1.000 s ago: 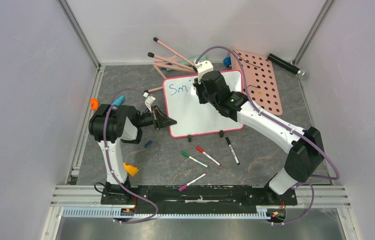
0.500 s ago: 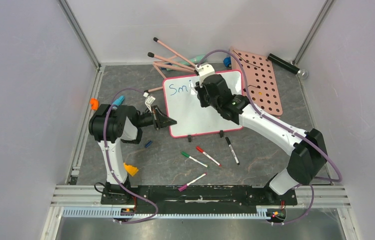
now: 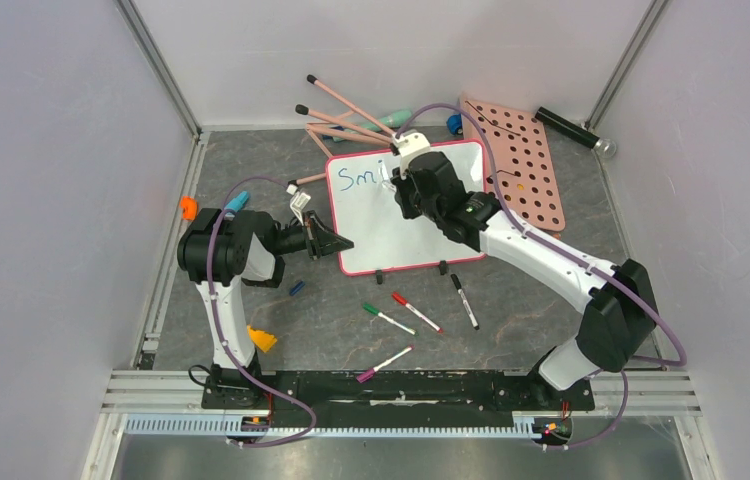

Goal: Write a sentence on the whiteboard

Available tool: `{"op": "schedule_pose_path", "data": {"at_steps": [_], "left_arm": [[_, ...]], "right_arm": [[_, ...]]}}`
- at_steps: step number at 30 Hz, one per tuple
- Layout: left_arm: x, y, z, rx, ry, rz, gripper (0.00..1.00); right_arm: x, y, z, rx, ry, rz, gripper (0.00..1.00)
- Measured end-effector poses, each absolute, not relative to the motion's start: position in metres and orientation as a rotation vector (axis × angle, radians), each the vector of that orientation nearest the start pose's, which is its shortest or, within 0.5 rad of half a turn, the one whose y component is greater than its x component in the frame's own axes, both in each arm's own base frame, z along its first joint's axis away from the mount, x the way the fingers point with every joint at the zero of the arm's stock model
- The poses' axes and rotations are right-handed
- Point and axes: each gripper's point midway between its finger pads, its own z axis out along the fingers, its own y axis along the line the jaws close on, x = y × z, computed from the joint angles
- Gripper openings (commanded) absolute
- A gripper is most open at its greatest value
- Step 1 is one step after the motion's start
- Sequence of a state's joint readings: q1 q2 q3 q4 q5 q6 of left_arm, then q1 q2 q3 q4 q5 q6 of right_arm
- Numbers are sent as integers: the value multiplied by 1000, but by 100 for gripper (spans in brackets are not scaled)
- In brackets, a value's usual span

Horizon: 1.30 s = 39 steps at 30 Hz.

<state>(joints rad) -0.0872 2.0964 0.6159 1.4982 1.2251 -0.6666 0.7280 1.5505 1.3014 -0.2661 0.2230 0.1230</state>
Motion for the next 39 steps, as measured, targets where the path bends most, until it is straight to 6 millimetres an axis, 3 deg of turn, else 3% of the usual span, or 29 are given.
{"op": "schedule_pose_path", "data": {"at_steps": [14,29,39], "left_arm": [[327,-203,73,583,1690,-1496,2],[327,-203,73,583,1690,-1496,2],[328,-203,72,580,1692,-1495,2]], "right_arm": [[381,278,260,-442,1960,320,0],[393,273,269,-422,1949,294,0],[401,272,253,-428,1979,265,0]]}}
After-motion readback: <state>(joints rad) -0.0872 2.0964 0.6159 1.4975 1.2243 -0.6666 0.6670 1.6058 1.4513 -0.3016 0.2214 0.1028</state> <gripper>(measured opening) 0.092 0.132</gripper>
